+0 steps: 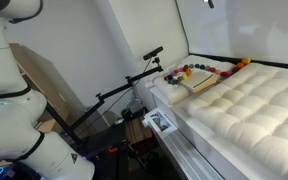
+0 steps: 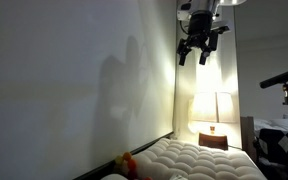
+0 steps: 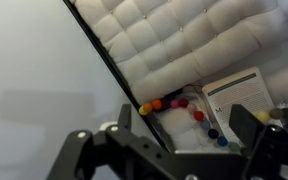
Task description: Put the colorful object in between the two cushions.
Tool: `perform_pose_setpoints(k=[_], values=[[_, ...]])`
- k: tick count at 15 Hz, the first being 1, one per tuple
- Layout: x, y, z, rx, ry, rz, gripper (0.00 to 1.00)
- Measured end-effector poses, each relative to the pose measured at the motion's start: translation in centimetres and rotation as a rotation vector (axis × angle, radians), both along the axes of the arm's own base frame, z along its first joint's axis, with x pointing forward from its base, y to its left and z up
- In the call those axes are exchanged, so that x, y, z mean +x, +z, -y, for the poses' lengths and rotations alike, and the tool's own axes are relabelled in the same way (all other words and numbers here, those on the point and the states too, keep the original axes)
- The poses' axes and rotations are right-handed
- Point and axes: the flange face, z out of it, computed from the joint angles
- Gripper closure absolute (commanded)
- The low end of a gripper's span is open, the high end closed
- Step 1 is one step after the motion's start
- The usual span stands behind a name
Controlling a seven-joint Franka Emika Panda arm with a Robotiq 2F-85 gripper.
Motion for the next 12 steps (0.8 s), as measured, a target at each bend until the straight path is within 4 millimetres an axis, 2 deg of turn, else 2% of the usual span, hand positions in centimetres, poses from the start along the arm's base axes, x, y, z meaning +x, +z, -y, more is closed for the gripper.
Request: perform_pose_setpoints(k=[2,4,12], values=[[0.1,-0.7,0.1,-0.01,0.001,-0.011,0.0],[0.4,-2.8,0.3,-0.027,0.004,-0.039,0.0],[2.2,-14.8,1.4,-0.061,0.029,-0.141,0.0]])
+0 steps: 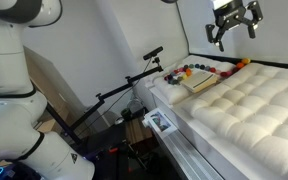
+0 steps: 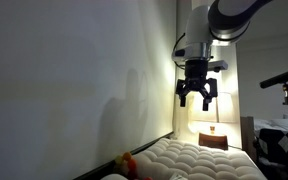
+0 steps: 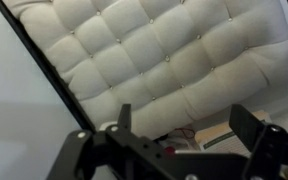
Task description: Put the colorful object in between the two cushions.
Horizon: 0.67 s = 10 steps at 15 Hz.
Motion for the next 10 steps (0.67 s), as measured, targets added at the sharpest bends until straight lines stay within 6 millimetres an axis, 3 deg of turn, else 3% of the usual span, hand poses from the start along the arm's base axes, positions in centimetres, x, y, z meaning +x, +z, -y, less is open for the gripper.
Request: perform_pose_setpoints(k=[3,10], values=[[0.4,-3.8,-1.0,-0.05,0.042,-0.023,0.0],[0.2,-11.3,-5.2,-0.145,0.179,-0.091,0.0]])
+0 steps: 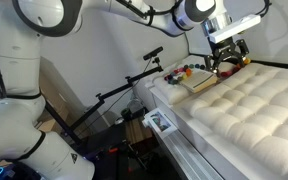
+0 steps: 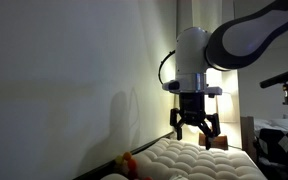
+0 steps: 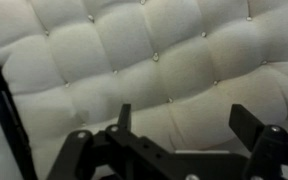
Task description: Put the colorful object in between the two cushions.
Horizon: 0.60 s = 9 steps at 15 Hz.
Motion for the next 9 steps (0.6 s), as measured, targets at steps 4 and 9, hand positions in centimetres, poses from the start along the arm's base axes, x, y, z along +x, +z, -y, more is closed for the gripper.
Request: perform_pose_setpoints(k=[4,9], values=[[-0.3,-2.7,-0.6,-0.001,0.097,-0.056,0.0],[-0.9,-4.5,-1.7,0.051,0.325,-0.139,0.0]])
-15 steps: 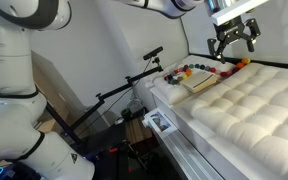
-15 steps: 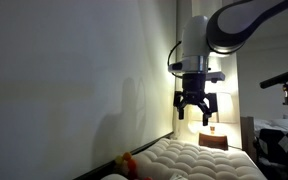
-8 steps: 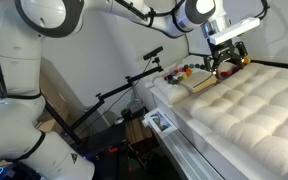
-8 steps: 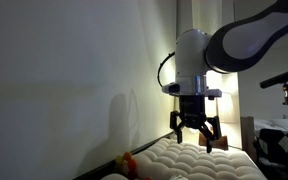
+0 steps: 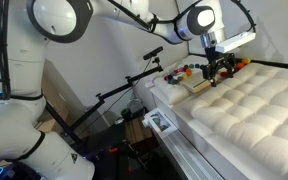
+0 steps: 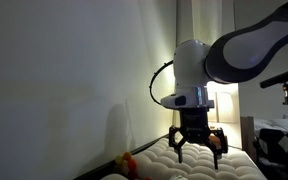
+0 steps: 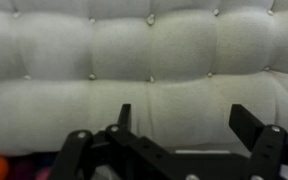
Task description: Put the colorful object in between the two cushions.
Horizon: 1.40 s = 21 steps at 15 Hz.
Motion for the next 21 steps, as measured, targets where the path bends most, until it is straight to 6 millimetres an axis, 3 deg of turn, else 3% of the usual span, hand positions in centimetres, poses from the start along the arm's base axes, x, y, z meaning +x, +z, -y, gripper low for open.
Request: perform_pose_setpoints(k=[6,15,21], values=[[-0.8,-1.0,-1.8,0.067,0.216,-0.067,0.0],[-0.3,-2.8,-2.6,0.088,0.27,-0.081,0.0],[0.2,-2.7,-4.6,0.116,0.283,-0.076,0.0]])
